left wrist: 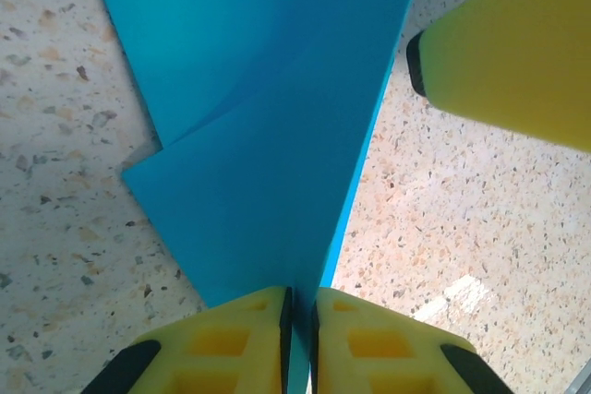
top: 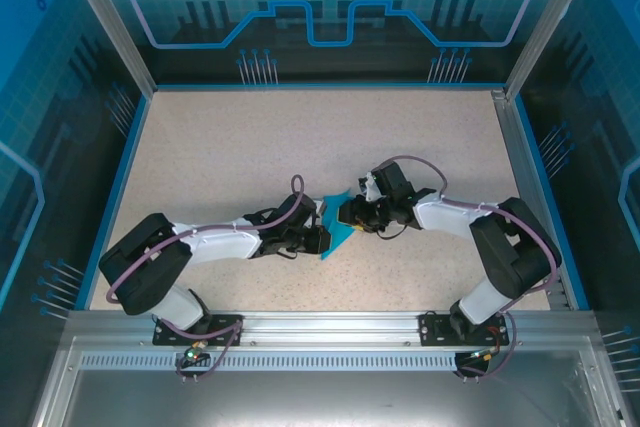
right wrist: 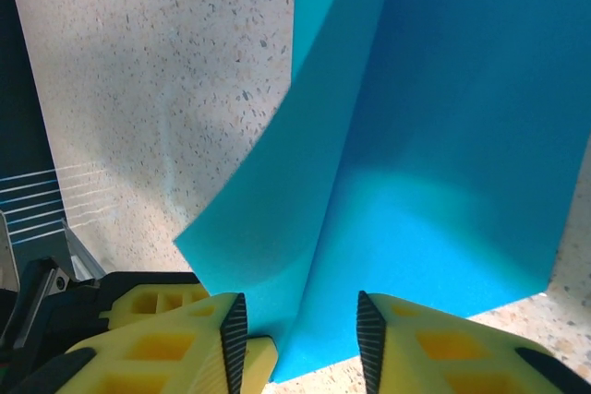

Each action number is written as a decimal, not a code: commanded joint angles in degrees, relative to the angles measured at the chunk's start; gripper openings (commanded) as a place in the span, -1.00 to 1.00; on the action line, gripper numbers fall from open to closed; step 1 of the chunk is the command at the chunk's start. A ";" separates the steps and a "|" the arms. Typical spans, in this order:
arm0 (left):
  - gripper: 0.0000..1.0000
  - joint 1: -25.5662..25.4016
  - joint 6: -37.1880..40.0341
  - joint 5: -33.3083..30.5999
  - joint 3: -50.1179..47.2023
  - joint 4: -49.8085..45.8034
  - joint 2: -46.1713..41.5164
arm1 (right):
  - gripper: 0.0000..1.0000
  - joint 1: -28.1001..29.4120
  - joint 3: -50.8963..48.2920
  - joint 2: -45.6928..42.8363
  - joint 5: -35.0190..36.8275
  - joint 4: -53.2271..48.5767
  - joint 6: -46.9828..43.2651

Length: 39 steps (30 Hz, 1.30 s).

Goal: Fold a paper plane with a square sheet of paper (pick it up from the middle)
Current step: Fourth fold the wing at the center of the table.

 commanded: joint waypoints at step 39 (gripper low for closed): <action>-0.19 -9.14 3.11 -20.59 7.98 -10.18 5.90 | -0.42 2.80 8.66 5.33 2.60 -6.02 0.71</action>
